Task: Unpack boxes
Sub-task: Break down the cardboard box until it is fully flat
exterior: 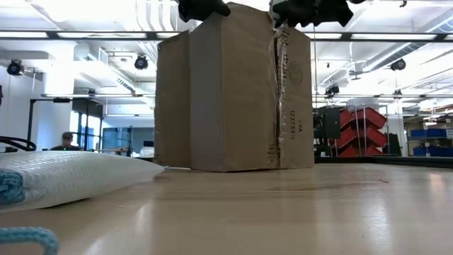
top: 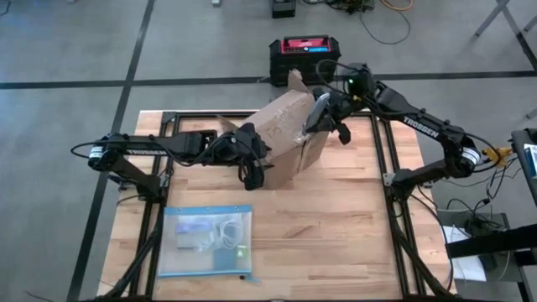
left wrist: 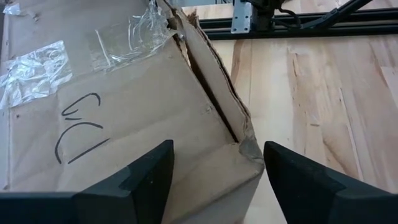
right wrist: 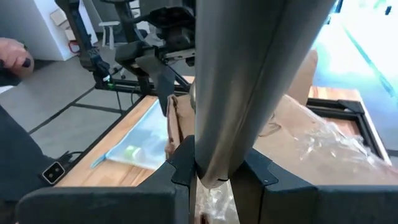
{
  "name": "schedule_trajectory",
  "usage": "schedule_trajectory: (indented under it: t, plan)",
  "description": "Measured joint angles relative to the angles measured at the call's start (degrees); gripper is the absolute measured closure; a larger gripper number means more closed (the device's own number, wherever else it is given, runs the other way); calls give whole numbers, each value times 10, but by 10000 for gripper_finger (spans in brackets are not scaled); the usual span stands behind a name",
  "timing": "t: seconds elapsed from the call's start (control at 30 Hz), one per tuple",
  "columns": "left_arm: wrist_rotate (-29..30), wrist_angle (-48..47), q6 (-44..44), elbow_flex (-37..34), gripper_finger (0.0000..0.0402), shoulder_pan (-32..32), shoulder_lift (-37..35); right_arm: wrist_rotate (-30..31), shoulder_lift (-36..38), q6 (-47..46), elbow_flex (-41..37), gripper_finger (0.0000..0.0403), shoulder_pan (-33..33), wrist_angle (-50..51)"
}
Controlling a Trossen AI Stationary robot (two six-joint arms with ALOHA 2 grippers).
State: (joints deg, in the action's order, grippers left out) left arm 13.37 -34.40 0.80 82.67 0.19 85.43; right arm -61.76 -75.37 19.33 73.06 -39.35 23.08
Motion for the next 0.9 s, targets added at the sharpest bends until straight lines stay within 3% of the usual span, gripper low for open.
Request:
schedule_trajectory:
  t: [0.57,0.9]
  plan:
    - [-2,0,2,0,168,0,1,-30,-5,26,-9,356,-19,28]
    - [-2,-4,-1,0,170,0,0,-2,19,52,-10,356,-63,98]
